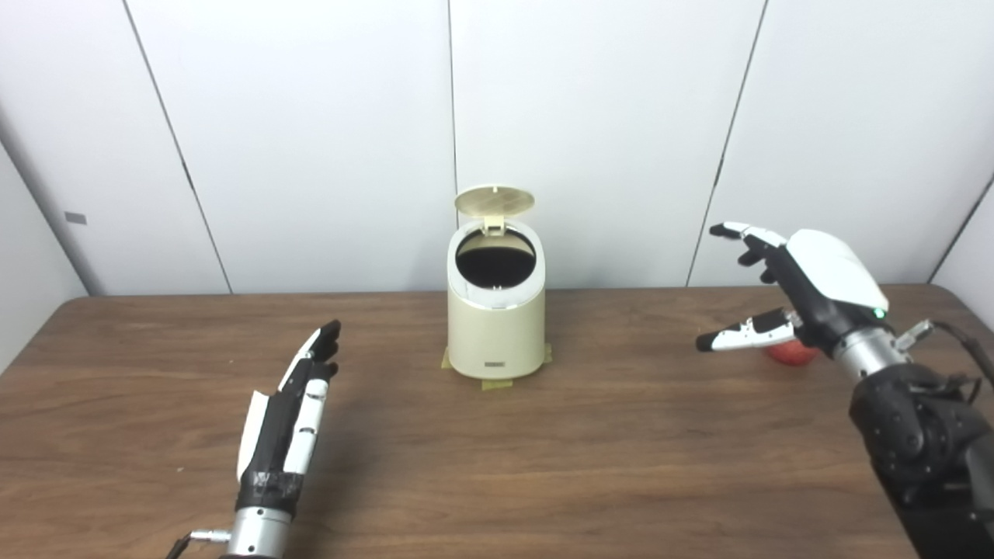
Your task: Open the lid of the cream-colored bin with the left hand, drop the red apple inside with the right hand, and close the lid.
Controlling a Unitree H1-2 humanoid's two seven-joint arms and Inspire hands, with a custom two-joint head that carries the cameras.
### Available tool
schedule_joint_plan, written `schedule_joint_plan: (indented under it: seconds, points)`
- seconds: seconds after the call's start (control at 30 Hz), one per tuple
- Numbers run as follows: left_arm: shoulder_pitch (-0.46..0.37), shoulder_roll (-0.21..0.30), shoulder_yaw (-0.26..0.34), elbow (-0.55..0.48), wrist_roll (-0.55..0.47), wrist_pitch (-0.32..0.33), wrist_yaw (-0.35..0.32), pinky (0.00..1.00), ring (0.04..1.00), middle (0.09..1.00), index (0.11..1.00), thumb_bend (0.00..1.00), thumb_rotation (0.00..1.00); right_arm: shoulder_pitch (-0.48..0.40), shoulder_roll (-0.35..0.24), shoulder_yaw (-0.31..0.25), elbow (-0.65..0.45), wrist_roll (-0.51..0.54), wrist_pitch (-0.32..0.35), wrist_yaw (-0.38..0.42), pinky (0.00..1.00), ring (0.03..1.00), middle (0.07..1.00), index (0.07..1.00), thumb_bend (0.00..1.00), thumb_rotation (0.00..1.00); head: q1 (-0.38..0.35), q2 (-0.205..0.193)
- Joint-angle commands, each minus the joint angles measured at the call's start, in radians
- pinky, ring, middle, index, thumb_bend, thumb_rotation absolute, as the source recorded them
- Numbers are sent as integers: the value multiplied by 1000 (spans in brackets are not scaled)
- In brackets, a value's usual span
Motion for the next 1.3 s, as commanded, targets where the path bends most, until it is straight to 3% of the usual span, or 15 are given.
schedule_joint_plan:
  seconds: [0.0,0.17,0.27,0.53,0.67,0.8,0.93,1.27]
  points:
    - [5,-4,1,-10,-15,-48,-8,921,949,954,941,212,912,-82,-39,12,-18,-43,47,93,613,860,915,848,1000,224,-2,1]
    - [6,-2,1,5,-6,-53,-3,918,951,956,943,206,950,-182,-84,78,103,-109,54,211,580,878,954,842,1000,213,-2,5]
    - [6,-2,2,13,3,-54,4,899,944,950,934,216,934,-256,-101,119,217,-133,51,267,636,921,963,850,1000,230,-5,7]
    - [-6,-23,3,23,17,-50,28,902,951,955,929,205,893,-299,-82,132,479,-90,-7,180,712,947,963,852,967,213,5,4]
    - [-7,-23,2,28,43,-59,37,896,948,954,926,184,890,-314,-75,172,636,-83,-56,140,737,950,971,855,914,145,3,2]
    - [-2,-28,2,14,49,-51,37,905,949,953,920,184,887,-348,-73,232,791,-80,-132,100,703,954,968,857,934,212,7,6]
    - [1,-28,2,8,55,-48,38,907,947,949,921,189,892,-356,-71,234,845,-44,-182,63,669,884,946,850,954,218,9,11]
    - [4,-32,3,7,32,-51,23,886,944,951,925,187,909,-355,-63,240,868,-22,-167,61,704,896,950,841,949,183,13,12]
